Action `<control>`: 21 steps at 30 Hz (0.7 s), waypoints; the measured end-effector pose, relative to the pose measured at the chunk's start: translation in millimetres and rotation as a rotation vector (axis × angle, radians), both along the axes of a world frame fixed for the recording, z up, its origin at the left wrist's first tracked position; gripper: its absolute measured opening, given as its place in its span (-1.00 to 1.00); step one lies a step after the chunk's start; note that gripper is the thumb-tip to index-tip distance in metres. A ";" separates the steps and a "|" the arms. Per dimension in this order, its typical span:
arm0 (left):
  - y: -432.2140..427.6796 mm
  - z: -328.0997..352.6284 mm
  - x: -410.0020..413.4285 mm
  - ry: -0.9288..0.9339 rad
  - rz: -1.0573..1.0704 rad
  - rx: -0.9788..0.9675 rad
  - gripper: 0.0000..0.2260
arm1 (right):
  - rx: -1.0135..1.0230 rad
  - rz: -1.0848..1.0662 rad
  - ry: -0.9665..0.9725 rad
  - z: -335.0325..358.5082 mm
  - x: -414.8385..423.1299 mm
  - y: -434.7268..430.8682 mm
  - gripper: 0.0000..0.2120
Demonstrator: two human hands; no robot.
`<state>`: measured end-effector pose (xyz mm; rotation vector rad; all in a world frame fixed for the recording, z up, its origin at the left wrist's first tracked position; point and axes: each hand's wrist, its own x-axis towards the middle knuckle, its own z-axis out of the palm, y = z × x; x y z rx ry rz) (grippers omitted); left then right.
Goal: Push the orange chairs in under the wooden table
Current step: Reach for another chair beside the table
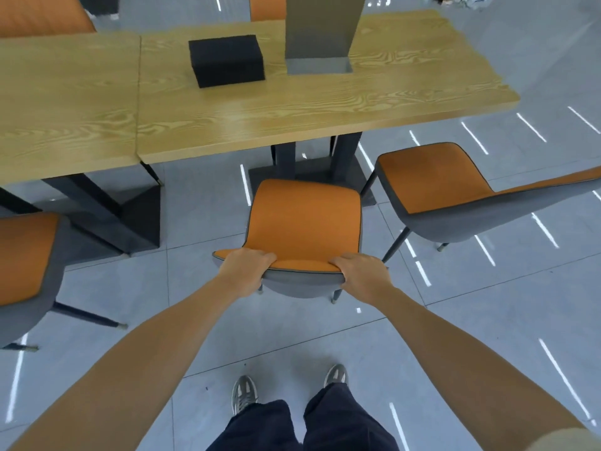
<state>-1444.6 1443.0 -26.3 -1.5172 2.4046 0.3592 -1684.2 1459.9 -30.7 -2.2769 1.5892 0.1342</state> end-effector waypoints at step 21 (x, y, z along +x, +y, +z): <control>86.8 6.6 228.6 0.033 0.236 -0.001 -0.73 | 0.040 0.269 0.021 0.8 230.8 20.2 -0.60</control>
